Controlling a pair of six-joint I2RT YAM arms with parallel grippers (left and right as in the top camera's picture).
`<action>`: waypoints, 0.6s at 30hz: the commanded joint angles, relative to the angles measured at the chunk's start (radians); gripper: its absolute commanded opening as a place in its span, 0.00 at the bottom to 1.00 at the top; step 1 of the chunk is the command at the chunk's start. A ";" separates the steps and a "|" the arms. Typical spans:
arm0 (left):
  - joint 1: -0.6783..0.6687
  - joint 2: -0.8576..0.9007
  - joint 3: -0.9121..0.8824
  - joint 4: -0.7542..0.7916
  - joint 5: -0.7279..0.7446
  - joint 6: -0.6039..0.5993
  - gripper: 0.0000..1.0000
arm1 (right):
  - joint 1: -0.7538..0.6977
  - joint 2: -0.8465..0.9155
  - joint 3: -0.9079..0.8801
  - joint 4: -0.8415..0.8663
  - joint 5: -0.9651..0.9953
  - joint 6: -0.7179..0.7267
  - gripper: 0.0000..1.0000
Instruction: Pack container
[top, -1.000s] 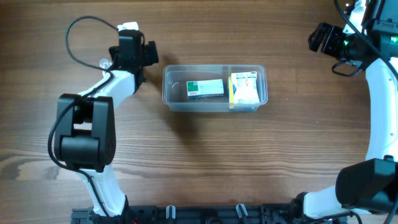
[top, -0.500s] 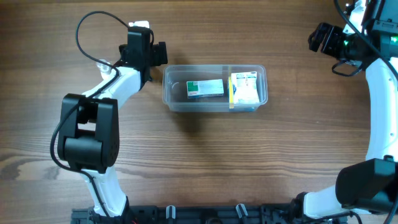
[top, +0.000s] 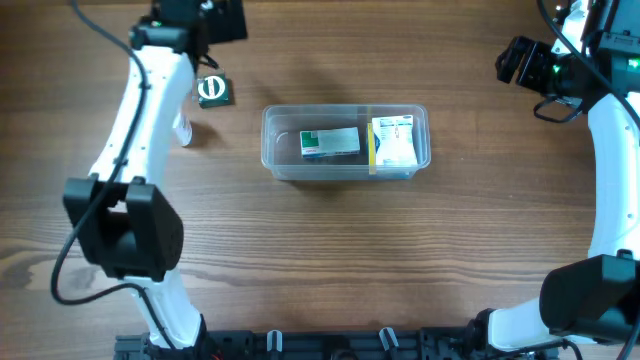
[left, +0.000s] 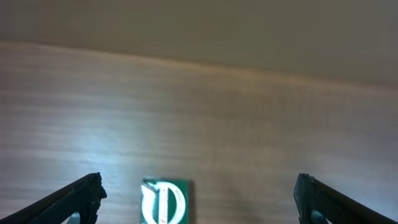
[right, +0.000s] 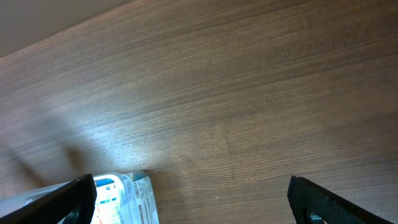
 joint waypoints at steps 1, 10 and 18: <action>0.057 0.010 0.013 -0.032 0.041 -0.043 0.98 | 0.003 0.001 0.005 0.000 0.006 0.014 1.00; 0.106 0.127 0.013 -0.079 0.109 -0.038 0.96 | 0.003 0.001 0.005 0.000 0.006 0.014 1.00; 0.097 0.172 0.013 -0.075 0.110 -0.034 0.94 | 0.003 0.001 0.005 0.000 0.006 0.014 1.00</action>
